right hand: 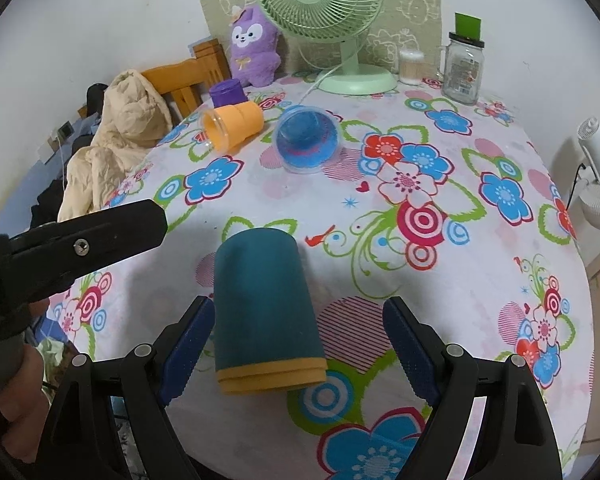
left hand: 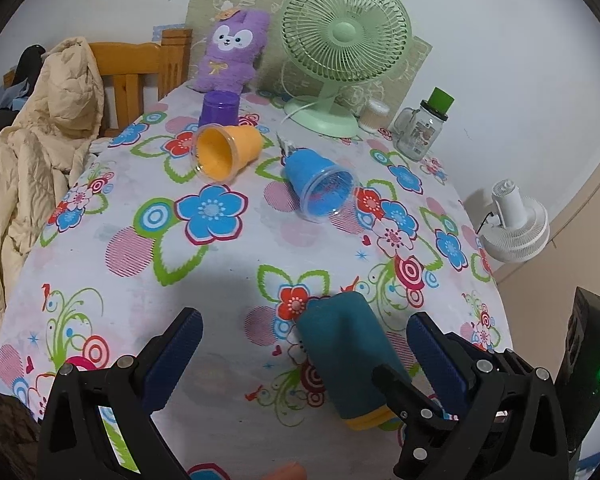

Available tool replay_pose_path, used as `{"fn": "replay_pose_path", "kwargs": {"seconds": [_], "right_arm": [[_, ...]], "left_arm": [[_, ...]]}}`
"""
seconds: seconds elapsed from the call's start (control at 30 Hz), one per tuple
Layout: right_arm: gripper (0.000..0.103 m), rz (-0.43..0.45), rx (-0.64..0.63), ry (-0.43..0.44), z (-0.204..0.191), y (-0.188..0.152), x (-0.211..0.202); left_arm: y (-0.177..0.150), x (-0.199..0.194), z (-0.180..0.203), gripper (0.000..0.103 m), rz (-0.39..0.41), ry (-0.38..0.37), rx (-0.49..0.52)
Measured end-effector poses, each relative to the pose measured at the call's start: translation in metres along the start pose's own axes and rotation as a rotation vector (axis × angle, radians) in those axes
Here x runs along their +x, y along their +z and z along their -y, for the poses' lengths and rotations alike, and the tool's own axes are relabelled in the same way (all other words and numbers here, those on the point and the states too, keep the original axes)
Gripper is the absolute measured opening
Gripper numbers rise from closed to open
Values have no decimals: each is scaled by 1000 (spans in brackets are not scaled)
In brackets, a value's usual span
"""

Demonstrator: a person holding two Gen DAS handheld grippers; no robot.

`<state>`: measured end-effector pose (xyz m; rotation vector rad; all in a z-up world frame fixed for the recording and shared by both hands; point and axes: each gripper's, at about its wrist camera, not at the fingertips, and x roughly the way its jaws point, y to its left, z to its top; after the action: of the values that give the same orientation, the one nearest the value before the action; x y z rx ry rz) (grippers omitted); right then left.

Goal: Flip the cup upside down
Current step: 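Carry the teal cup toward the left gripper with the right gripper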

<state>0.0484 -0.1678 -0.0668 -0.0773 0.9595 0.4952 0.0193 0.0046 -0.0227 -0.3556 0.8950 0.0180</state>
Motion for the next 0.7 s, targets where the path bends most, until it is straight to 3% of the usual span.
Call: {"fn": "replay_pose_path", "kwargs": {"seconds": [0.7], "right_arm": [[88, 3, 48, -7, 38, -8, -9]], "left_arm": [[-3, 25, 29, 103, -58, 6, 4]]}}
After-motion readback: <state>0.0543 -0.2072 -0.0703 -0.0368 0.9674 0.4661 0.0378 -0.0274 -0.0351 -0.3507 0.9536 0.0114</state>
